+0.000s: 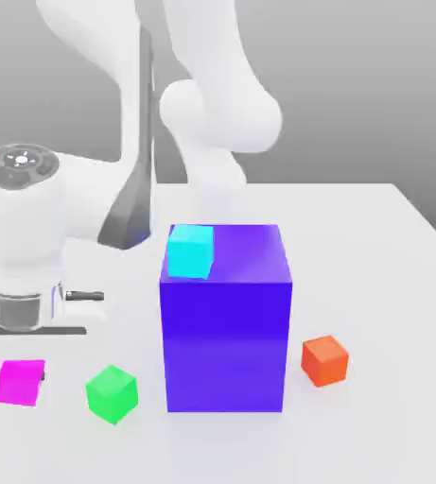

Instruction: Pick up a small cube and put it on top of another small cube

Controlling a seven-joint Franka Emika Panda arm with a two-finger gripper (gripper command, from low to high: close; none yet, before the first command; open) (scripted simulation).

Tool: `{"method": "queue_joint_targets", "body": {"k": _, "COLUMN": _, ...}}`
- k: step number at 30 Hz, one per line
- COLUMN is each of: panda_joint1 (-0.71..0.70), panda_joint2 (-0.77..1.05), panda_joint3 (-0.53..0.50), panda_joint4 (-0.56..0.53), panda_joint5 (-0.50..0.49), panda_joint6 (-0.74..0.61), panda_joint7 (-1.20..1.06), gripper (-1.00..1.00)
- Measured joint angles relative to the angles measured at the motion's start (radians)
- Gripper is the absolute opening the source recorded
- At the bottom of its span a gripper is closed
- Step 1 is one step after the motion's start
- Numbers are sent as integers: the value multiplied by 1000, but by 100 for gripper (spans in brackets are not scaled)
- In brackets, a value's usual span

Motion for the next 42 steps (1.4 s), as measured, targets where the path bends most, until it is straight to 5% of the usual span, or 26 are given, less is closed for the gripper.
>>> {"method": "queue_joint_targets", "body": {"k": 16, "panda_joint1": -40, "panda_joint2": -147, "panda_joint3": 72, "panda_joint4": -109, "panda_joint5": 148, "panda_joint6": 13, "panda_joint7": -797, "gripper": -100}}
{"method": "queue_joint_targets", "body": {"k": 42, "panda_joint1": 69, "panda_joint2": -272, "panda_joint3": 66, "panda_joint4": -267, "panda_joint5": 610, "panda_joint6": 33, "panda_joint7": -2173, "gripper": -100}}
